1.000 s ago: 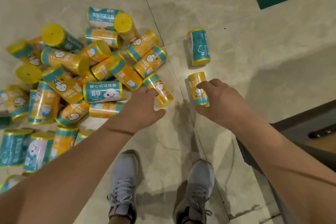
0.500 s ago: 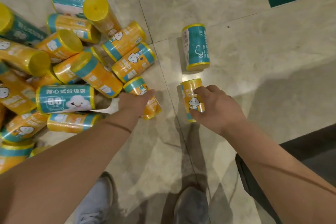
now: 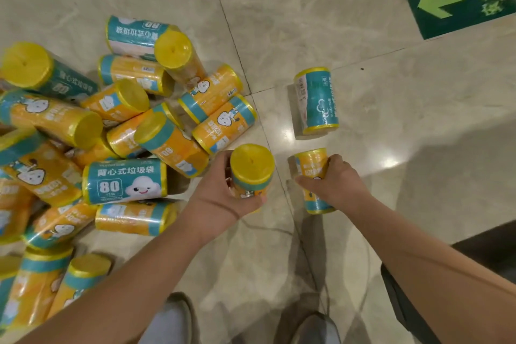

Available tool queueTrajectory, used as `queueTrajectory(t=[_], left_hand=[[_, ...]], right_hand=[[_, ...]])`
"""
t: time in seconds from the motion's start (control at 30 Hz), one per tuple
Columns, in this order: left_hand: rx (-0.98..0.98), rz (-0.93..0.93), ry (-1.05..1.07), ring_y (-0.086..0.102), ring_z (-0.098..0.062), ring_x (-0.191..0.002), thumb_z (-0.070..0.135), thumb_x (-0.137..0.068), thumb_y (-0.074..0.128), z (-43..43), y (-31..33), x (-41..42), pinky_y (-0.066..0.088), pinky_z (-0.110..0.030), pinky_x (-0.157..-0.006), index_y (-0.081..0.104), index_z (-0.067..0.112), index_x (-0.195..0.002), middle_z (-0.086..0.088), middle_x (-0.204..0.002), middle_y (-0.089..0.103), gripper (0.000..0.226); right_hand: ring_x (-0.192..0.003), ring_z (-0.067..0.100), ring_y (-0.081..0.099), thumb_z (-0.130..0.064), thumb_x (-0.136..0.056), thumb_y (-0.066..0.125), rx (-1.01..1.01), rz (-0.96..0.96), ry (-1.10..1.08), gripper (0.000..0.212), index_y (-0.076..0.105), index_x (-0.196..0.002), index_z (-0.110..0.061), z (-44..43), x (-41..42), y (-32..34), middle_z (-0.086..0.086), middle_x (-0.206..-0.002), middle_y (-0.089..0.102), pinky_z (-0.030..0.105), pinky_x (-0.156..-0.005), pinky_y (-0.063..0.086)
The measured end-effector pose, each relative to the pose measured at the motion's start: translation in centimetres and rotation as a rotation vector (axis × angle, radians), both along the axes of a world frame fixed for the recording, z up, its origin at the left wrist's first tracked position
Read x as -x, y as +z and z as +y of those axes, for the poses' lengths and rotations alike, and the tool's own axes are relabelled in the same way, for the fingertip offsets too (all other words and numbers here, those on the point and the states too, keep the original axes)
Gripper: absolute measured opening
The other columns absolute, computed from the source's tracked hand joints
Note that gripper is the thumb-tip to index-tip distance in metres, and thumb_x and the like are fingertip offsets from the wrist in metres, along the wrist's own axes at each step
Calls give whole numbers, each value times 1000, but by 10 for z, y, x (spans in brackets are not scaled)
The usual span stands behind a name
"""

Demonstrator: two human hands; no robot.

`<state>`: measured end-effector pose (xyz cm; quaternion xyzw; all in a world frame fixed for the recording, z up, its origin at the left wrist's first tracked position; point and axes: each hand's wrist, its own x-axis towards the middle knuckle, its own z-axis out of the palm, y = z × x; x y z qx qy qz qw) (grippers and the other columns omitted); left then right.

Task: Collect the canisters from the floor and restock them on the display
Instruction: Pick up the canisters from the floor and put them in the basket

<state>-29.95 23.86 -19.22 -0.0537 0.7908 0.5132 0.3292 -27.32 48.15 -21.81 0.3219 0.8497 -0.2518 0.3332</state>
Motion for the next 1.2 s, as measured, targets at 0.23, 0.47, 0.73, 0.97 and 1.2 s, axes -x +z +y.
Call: queueTrajectory(t=[0.23,0.47,0.73,0.97,1.2], left_hand=[[-3,90,-41,60,7,-109,22,-65,95,-31,40,14,48,-11,-88,47,53,-112,35,-112,61,73],[-12,168,-69,62,6,-105,37,-59,94,-44,170,47,47,-8,-85,50,41,-114,29,-109,64,70],[-59,254,-86,65,-4,-112,15,-67,95,-53,375,83,52,-31,-97,51,45,-124,19,-118,67,79],[-138,396,-83,63,1,-113,22,-62,95,-68,588,100,48,-19,-95,52,46,-120,25,-116,66,76],[-152,564,-123,55,16,-112,21,-69,92,-93,777,89,43,-7,-93,46,57,-118,42,-115,59,77]], right_hand=[[-90,18,58,-40,-71,86,24,129,-186,56,49,-106,-17,-13,7,17,1,-102,58,30,-67,42],[-91,0,63,-34,-71,90,217,442,-251,58,53,-115,-30,-19,14,169,-11,-104,64,22,-73,52],[-108,-4,59,-33,-72,90,308,676,-170,64,52,-122,-48,-38,41,408,-28,-115,63,12,-86,44],[-111,-7,56,-36,-70,90,302,863,-86,66,47,-116,-57,-63,48,616,-31,-120,59,10,-84,40],[-112,-9,53,-35,-70,90,280,1042,-12,70,46,-123,-50,-86,23,800,-26,-122,58,4,-85,38]])
